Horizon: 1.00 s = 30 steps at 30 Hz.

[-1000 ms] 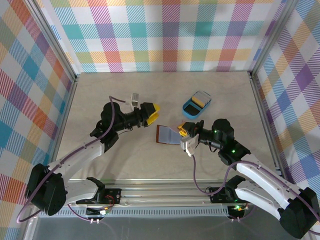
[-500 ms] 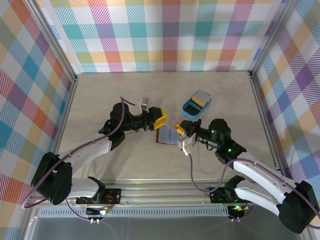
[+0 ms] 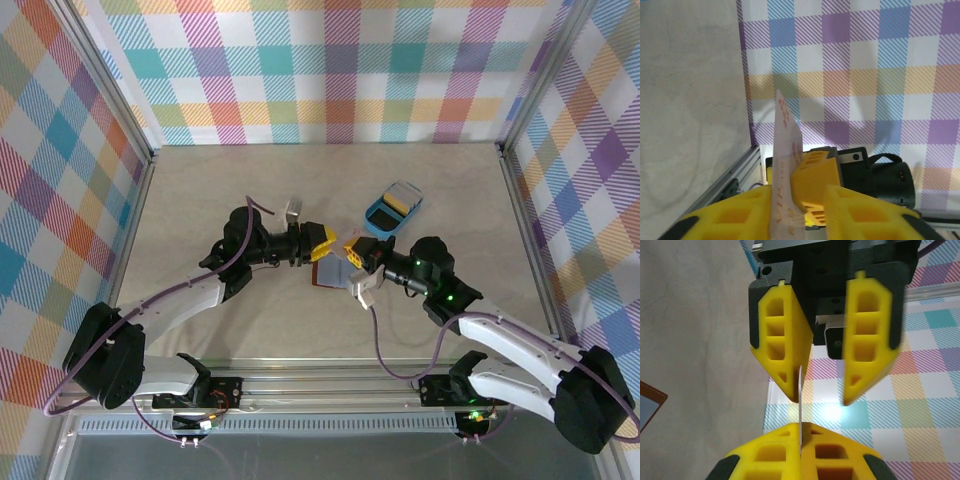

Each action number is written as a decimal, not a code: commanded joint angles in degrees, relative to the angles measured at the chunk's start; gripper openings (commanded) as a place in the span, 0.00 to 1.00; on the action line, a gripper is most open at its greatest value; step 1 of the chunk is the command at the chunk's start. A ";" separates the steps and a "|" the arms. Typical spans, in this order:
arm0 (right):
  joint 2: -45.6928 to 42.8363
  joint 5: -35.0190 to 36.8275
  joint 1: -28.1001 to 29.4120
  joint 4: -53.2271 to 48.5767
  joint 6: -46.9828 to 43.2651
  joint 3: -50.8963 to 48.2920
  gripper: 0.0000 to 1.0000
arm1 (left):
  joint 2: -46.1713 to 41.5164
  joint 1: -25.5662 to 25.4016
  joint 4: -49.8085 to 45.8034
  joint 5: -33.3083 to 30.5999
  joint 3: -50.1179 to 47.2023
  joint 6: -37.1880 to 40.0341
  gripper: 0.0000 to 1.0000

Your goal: Put the credit cards into the card holder

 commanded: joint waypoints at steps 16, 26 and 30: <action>0.37 12.91 7.07 12.27 32.37 -0.42 0.60 | -3.29 -0.53 3.84 -8.80 -1.37 2.73 0.00; 1.50 14.59 7.37 -8.31 100.46 7.92 0.65 | -9.05 2.43 -0.74 -21.11 -3.21 12.23 0.00; 5.74 9.05 7.27 -12.98 119.68 11.97 0.60 | -8.49 2.43 -2.05 -20.65 -2.75 14.15 0.00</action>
